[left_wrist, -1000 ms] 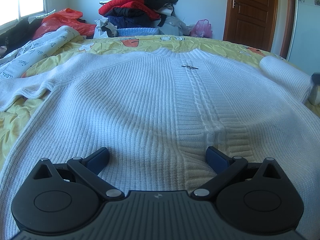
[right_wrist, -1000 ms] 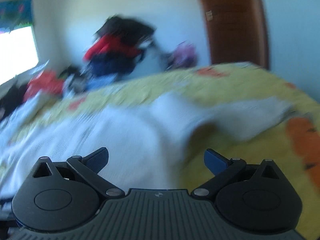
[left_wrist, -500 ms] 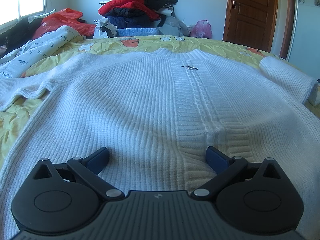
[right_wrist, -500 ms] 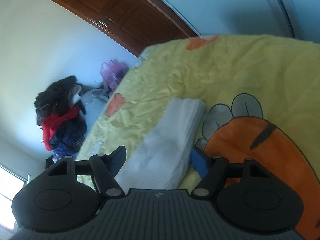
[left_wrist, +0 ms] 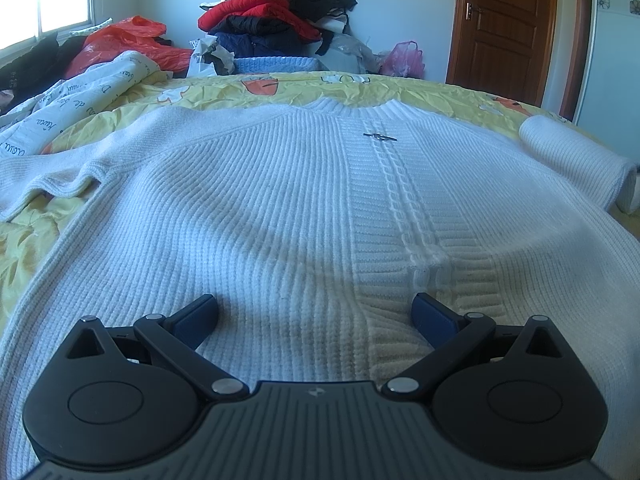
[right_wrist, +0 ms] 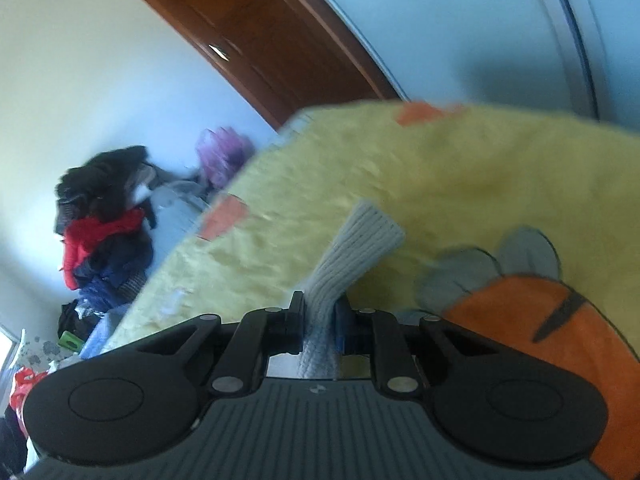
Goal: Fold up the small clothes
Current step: 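Reach the right tool to the rolled sleeve cuff and grasp it, then carry the grasped sleeve across the cardigan front with the right tool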
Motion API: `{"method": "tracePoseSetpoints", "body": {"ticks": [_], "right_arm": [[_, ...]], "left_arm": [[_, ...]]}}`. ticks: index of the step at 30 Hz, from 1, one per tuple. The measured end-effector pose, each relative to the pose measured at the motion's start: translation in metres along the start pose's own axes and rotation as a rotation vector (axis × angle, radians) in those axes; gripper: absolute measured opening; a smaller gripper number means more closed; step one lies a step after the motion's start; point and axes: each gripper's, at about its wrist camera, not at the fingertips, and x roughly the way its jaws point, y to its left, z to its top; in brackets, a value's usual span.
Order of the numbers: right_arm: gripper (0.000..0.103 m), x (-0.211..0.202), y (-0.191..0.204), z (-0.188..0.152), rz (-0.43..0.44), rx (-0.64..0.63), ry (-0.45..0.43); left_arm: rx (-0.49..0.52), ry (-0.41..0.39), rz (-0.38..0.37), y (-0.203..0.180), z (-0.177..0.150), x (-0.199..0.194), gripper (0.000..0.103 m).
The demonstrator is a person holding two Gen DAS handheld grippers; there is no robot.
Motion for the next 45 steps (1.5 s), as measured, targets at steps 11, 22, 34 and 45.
{"method": "tracePoseSetpoints", "body": {"ticks": [11,22,34,45], "right_arm": [[0.018,-0.065,0.214,-0.093,0.534,-0.405,0.078],[0.045,-0.014,0.232,-0.255,0.376,-0.689,0.337],[0.049,-0.065,0.147,-0.220,0.426,-0.470,0.345],[0.055,-0.053,0.125,-0.220,0.504,-0.330,0.369]], "left_arm": [[-0.065,-0.026,-0.051,0.011,0.002,-0.001,0.103],[-0.089,-0.039,-0.072,0.016,0.000,-0.002,0.103],[-0.356,0.019,-0.306,0.052,0.096,0.015,0.103],[-0.600,0.255,-0.377,0.027,0.115,0.119,0.085]]}}
